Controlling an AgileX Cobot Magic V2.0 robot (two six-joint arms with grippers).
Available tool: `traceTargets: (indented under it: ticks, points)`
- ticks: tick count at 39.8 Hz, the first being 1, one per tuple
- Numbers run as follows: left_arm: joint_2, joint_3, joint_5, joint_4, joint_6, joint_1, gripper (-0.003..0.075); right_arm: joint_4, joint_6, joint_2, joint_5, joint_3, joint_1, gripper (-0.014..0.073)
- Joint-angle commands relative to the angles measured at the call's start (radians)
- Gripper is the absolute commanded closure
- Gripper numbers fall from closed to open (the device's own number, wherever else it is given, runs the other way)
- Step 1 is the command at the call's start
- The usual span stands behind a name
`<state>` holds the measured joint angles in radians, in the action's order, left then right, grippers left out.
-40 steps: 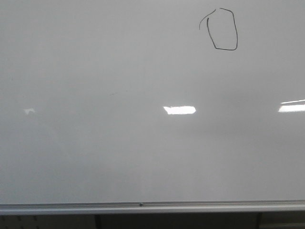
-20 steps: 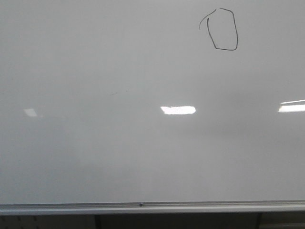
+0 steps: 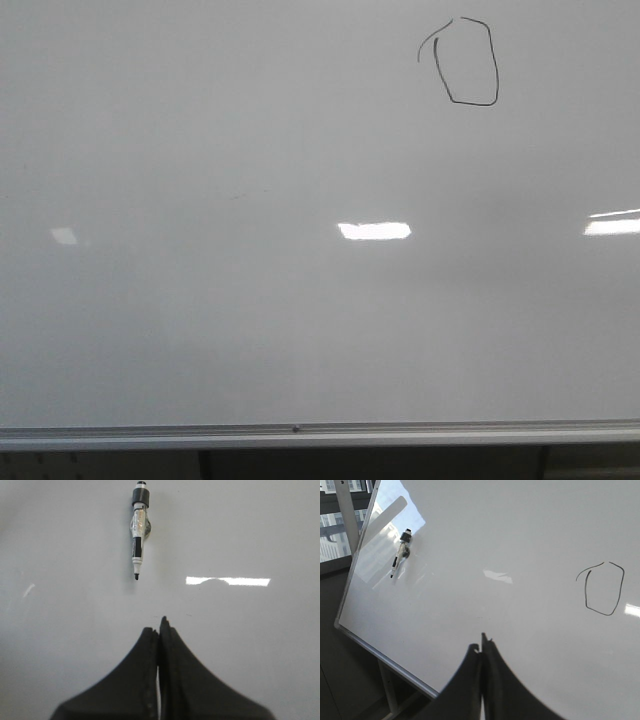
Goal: Write number 0 on whiteboard
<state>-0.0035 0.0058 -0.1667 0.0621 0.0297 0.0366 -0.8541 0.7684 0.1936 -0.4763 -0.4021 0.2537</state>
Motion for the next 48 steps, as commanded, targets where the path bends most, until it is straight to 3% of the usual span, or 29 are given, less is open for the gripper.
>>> traceTargets:
  ticks: [1, 27, 34, 41, 48]
  points:
    - [-0.021, 0.023, 0.092, 0.0, -0.011, 0.001, 0.074, -0.028, 0.008, 0.009, 0.061, -0.024, -0.003, 0.0662]
    - [-0.021, 0.023, 0.092, 0.0, -0.011, 0.001, 0.074, -0.029, 0.008, 0.009, 0.066, -0.014, -0.003, 0.0662]
    - [-0.021, 0.023, 0.092, 0.0, -0.011, 0.001, 0.074, 0.004, 0.007, 0.007, 0.159, 0.03, -0.003, 0.0662]
    - [-0.021, 0.023, 0.092, 0.0, -0.011, 0.001, 0.074, 0.233, -0.152, -0.011, 0.318, 0.126, -0.003, 0.0662]
    - [-0.021, 0.023, 0.092, 0.0, -0.011, 0.001, 0.074, 0.597, -0.535, -0.055, 0.476, 0.256, -0.007, 0.0662]
